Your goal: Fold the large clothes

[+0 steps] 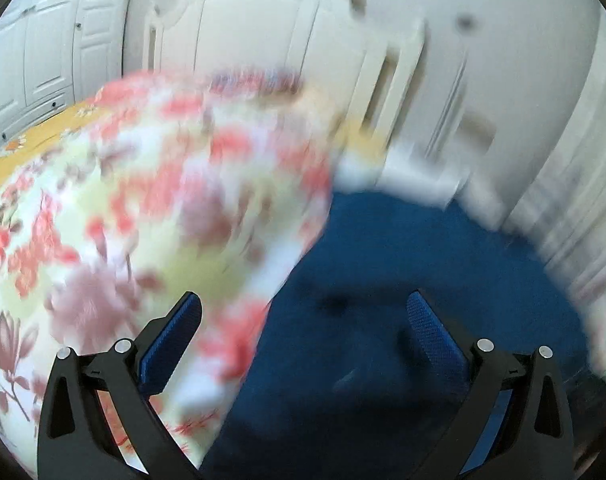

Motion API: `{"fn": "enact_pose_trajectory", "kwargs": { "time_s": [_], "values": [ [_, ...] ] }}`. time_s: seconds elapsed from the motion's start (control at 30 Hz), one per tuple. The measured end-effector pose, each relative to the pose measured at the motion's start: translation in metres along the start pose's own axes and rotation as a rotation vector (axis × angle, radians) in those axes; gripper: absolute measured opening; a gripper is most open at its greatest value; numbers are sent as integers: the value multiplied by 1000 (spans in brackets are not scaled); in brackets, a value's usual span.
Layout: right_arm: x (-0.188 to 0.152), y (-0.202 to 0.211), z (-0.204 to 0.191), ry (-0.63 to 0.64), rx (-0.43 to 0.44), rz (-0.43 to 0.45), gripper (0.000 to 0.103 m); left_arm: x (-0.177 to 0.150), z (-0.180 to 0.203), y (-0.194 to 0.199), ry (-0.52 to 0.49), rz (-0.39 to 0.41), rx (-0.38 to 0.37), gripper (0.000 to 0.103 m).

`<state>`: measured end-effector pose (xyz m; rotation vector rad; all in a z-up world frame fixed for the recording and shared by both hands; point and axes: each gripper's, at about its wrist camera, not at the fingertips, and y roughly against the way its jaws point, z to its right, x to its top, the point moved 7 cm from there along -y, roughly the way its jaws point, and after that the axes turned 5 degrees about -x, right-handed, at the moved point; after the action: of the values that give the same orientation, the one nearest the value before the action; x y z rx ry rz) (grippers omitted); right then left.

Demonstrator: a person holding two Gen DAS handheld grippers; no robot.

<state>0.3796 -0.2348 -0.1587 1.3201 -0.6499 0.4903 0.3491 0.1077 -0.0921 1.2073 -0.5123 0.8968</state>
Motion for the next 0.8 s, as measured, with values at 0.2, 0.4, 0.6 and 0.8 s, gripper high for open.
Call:
{"fn": "enact_pose_trajectory", "kwargs": {
  "time_s": [0.2,0.4,0.6,0.8],
  "values": [
    [-1,0,1,10,-11,3,67,32,111,-29,-336,-77,-91,99],
    [-1,-1,4,-10,5,-3,71,-18,98,-129,-360,-302,11,99],
    [0,0,8,-44,71,-1,76,-24,98,-121,-411,-279,13,99],
    [30,18,80,-368,211,68,62,32,101,-95,-396,-201,-22,99]
  ]
}}
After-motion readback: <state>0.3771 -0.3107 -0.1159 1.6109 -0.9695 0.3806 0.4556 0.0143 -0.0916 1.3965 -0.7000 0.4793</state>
